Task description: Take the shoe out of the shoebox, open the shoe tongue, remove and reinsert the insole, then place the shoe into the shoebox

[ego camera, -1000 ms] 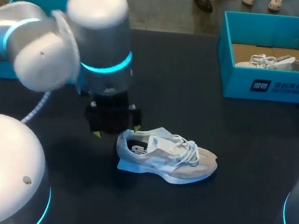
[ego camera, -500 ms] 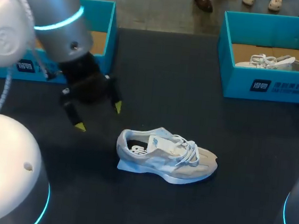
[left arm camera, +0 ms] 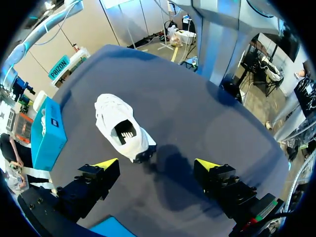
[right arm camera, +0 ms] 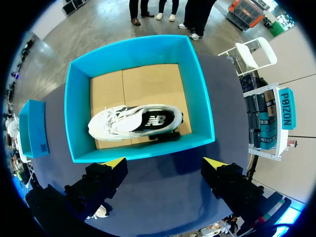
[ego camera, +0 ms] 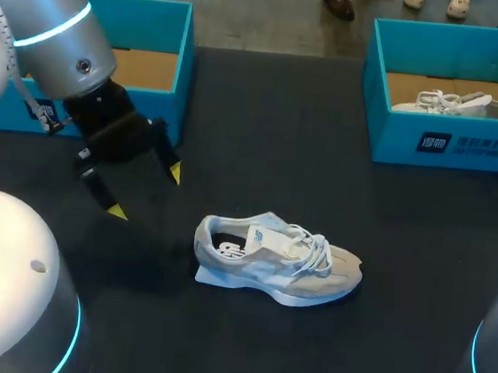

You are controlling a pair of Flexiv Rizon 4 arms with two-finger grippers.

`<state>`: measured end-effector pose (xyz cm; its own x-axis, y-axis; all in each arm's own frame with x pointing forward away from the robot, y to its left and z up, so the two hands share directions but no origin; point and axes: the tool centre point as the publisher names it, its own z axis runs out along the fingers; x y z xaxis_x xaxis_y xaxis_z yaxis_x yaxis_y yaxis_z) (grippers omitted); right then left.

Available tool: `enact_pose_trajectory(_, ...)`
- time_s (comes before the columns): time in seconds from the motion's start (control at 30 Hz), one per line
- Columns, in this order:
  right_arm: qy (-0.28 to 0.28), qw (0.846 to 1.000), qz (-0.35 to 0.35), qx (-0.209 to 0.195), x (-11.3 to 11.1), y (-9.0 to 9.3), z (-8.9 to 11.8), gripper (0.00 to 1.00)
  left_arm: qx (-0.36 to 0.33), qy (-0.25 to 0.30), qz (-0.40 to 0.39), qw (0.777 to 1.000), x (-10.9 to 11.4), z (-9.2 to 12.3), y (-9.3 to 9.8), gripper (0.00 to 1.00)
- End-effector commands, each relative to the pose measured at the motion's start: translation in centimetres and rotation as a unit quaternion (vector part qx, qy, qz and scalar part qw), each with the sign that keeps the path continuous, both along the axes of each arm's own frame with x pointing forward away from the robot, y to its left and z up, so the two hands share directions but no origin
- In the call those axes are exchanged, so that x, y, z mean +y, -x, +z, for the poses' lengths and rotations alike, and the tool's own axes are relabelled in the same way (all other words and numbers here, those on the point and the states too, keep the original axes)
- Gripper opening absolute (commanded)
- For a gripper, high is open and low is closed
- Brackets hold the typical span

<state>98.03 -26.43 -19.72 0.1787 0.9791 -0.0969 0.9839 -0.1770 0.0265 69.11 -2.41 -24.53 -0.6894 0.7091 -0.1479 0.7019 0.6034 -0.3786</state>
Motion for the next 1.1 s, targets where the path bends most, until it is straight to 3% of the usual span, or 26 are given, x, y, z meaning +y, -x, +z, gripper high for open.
enact_pose_trajectory(0.03,0.001,1.0,-0.001,-0.001,0.0,0.1,0.0,1.0,0.005,0.002,0.027,1.0,-0.1,-0.4,0.4,1.0)
enact_pose_trajectory(0.27,0.001,1.0,-0.001,-0.001,0.0,0.1,0.0,1.0,0.082,0.086,0.177,0.977,1.9,-2.1,0.6,1.0)
enact_pose_trajectory(0.43,0.001,1.0,-0.001,-0.001,0.0,0.1,0.0,1.0,0.121,0.172,0.225,0.951,4.2,-2.7,0.3,1.0)
enact_pose_trajectory(0.6,0.001,1.0,-0.001,-0.001,0.0,0.1,0.0,1.0,0.167,0.226,0.232,0.931,5.0,-4.0,0.0,1.0)
enact_pose_trajectory(1.1,0.001,1.0,-0.001,-0.001,0.0,0.1,0.0,1.0,0.242,0.275,0.245,0.898,4.7,-7.0,0.0,1.0)
